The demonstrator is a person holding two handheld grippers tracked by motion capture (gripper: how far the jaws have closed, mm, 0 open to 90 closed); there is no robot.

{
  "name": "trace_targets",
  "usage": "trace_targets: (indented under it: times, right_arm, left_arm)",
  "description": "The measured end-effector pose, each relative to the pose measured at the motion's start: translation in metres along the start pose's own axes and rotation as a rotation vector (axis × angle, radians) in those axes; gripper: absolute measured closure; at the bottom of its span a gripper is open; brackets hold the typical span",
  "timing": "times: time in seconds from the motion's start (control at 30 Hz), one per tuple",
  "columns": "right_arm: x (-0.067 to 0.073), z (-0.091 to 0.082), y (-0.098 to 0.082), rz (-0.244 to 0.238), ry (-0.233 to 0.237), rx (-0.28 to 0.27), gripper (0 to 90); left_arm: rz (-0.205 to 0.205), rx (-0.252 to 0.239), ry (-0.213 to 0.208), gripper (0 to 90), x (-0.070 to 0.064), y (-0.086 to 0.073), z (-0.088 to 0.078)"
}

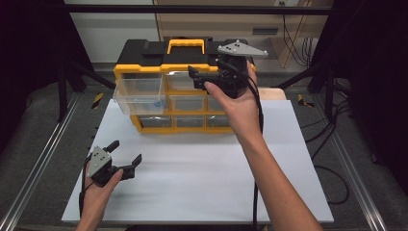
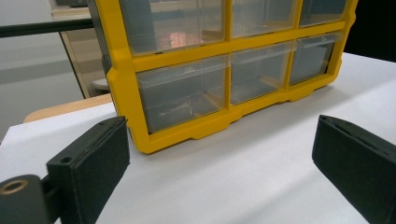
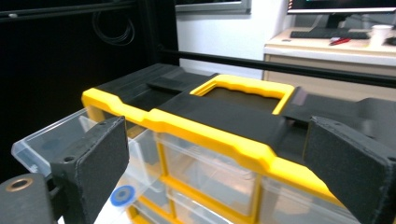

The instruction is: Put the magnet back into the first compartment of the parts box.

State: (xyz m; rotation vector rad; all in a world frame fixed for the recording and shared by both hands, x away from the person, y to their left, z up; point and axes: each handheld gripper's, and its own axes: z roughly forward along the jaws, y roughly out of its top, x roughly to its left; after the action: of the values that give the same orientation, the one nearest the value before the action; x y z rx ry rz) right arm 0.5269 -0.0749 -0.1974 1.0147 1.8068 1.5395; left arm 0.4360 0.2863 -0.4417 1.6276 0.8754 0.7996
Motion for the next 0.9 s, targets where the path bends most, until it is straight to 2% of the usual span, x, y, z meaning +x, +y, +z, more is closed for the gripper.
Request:
trace_targets:
  times: [0.13, 0.2, 0.43, 0.53, 0.9]
  right_arm:
    - [-0.006, -0.004, 0.000, -0.018, -0.017, -0.005, 8.9]
    - [-0.008, -0.008, -0.001, -0.006, -0.018, -0.012, 8.8]
    - [-0.017, -0.018, -0.003, -0.040, -0.079, -0.032, 8.9]
    - [-0.021, -0.021, -0.006, -0.031, -0.083, -0.027, 8.0]
    - [-0.027, -0.032, -0.008, -0.096, -0.110, -0.037, 6.4]
  left_arm:
    - [-0.005, -0.002, 0.003, 3.7, 0.002, 0.000, 0.000]
    - [-0.012, -0.002, 0.007, 3.7, 0.002, 0.000, -0.001]
    - [-0.014, -0.006, 0.009, 3.7, 0.002, 0.000, -0.004]
    - [-0.015, -0.009, 0.008, 3.7, 0.001, 0.000, -0.005]
    - [-0.015, -0.004, 0.006, 3.7, 0.002, 0.000, -0.004]
